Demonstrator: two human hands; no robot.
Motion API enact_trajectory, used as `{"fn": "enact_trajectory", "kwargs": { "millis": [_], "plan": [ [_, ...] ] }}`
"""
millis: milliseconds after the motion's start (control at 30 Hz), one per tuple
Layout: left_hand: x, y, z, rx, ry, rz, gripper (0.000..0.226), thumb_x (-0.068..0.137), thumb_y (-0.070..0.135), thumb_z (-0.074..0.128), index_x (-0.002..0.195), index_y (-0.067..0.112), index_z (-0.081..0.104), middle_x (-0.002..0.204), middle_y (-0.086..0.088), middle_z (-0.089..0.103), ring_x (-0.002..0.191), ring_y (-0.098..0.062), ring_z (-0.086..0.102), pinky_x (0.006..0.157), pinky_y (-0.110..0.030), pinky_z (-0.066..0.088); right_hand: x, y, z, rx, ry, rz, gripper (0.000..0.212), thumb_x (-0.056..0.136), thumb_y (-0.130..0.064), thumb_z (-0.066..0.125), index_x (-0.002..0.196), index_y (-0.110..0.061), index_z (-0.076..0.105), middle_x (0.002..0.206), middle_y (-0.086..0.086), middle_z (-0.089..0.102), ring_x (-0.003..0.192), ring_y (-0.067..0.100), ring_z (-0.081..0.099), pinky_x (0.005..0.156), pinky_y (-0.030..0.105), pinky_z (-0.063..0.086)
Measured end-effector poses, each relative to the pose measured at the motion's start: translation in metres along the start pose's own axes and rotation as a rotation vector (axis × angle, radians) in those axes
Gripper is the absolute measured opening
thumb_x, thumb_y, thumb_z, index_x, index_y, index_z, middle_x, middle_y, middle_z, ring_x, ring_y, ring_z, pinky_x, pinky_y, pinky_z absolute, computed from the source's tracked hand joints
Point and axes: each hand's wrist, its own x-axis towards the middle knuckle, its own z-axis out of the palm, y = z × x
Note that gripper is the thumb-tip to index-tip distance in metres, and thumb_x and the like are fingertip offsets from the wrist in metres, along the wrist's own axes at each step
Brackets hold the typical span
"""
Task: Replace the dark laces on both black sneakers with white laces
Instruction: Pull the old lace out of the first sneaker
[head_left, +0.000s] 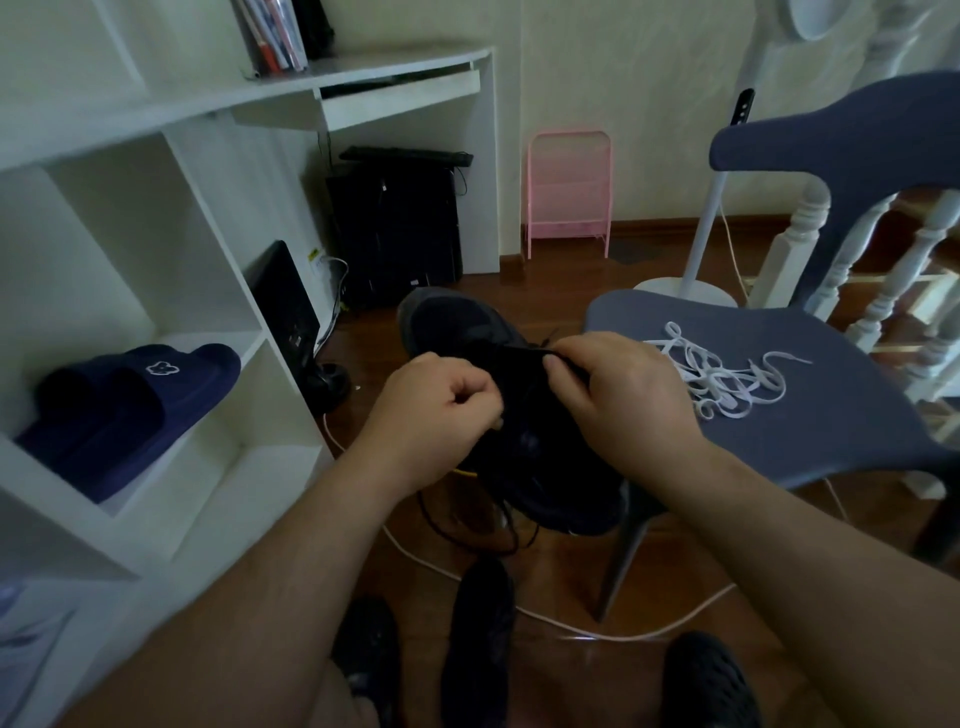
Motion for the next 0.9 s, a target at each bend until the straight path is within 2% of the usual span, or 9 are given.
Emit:
{"fn": "enact_trajectory", "kwargs": {
  "millis": [167, 267, 367, 467, 567, 667, 733, 800, 900],
  "plan": [
    [0.001, 0.013, 0.013, 0.062, 0.159, -0.041, 0.034, 0.093, 0.061, 0.049, 0.094, 0.044, 0.078, 0.077, 0.022, 0.071, 0.091, -0.013, 0.065, 0.087, -0.045, 0.055, 0.000, -0.008, 0.005, 0.007, -0.032, -0.041, 0.033, 0.103, -0.040, 0.045, 0.097, -0.019, 0.070, 0.088, -0.001, 0.066, 0.082, 0.025, 0.064, 0.065, 0.045, 0.052],
    [0.001, 0.018, 0.017, 0.088, 0.238, -0.011, 0.030, 0.090, 0.055, 0.049, 0.082, 0.041, 0.075, 0.069, 0.022, 0.066, 0.084, -0.015, 0.063, 0.092, -0.046, 0.051, 0.000, -0.011, 0.004, 0.016, -0.043, -0.064, 0.034, 0.102, -0.040, 0.044, 0.098, -0.019, 0.070, 0.089, -0.001, 0.067, 0.083, 0.024, 0.064, 0.067, 0.045, 0.052],
    [-0.001, 0.020, 0.012, -0.004, 0.233, 0.009, 0.032, 0.080, 0.046, 0.048, 0.057, 0.025, 0.057, 0.055, 0.008, 0.056, 0.068, -0.016, 0.054, 0.080, -0.036, 0.046, 0.001, -0.006, 0.003, -0.002, -0.035, -0.017, 0.034, 0.102, -0.040, 0.044, 0.094, -0.017, 0.069, 0.086, 0.000, 0.067, 0.081, 0.026, 0.063, 0.067, 0.045, 0.052],
    [-0.004, 0.014, -0.001, -0.099, 0.186, 0.090, 0.035, 0.078, 0.036, 0.045, 0.054, 0.010, 0.043, 0.053, -0.003, 0.044, 0.058, -0.022, 0.045, 0.061, -0.038, 0.036, 0.004, 0.010, -0.002, 0.056, -0.003, 0.097, 0.030, 0.103, -0.035, 0.051, 0.090, -0.014, 0.069, 0.083, 0.003, 0.068, 0.080, 0.027, 0.062, 0.070, 0.044, 0.051],
    [-0.003, -0.003, -0.012, -0.234, 0.086, -0.047, 0.034, 0.083, 0.030, 0.050, 0.056, 0.015, 0.034, 0.055, -0.001, 0.031, 0.054, -0.023, 0.034, 0.056, -0.050, 0.031, 0.005, 0.018, -0.009, 0.127, -0.013, 0.127, 0.024, 0.103, -0.031, 0.054, 0.096, -0.015, 0.072, 0.087, 0.003, 0.071, 0.085, 0.026, 0.064, 0.074, 0.041, 0.049],
    [-0.005, -0.019, -0.022, -0.060, -0.143, -0.279, 0.039, 0.084, 0.042, 0.056, 0.055, 0.024, 0.038, 0.056, 0.005, 0.034, 0.053, -0.018, 0.035, 0.059, -0.042, 0.032, 0.005, 0.019, -0.011, 0.134, -0.032, 0.167, 0.022, 0.105, -0.028, 0.053, 0.089, -0.017, 0.064, 0.080, -0.002, 0.062, 0.078, 0.022, 0.058, 0.068, 0.035, 0.035],
    [-0.006, -0.029, -0.023, 0.119, -0.246, -0.385, 0.030, 0.086, 0.040, 0.065, 0.062, 0.027, 0.052, 0.062, 0.008, 0.052, 0.058, -0.017, 0.052, 0.063, -0.040, 0.048, 0.005, 0.018, -0.011, 0.137, -0.055, 0.210, 0.021, 0.106, -0.026, 0.052, 0.085, -0.023, 0.056, 0.073, -0.009, 0.051, 0.073, 0.018, 0.049, 0.067, 0.032, 0.026],
    [-0.007, -0.031, -0.018, 0.211, -0.189, -0.390, 0.012, 0.086, 0.032, 0.071, 0.080, 0.037, 0.063, 0.083, 0.009, 0.066, 0.077, -0.015, 0.065, 0.073, -0.042, 0.059, 0.004, 0.016, -0.011, 0.133, -0.060, 0.219, 0.022, 0.106, -0.024, 0.052, 0.085, -0.021, 0.057, 0.071, -0.010, 0.051, 0.072, 0.020, 0.050, 0.066, 0.033, 0.025],
    [-0.002, -0.014, -0.008, 0.092, 0.141, -0.231, 0.014, 0.091, 0.030, 0.068, 0.087, 0.044, 0.064, 0.092, 0.011, 0.064, 0.083, -0.009, 0.062, 0.070, -0.032, 0.051, 0.003, 0.010, -0.009, 0.108, -0.063, 0.178, 0.023, 0.105, -0.025, 0.053, 0.097, -0.011, 0.070, 0.087, 0.005, 0.069, 0.085, 0.029, 0.062, 0.074, 0.042, 0.045]
  ]
}}
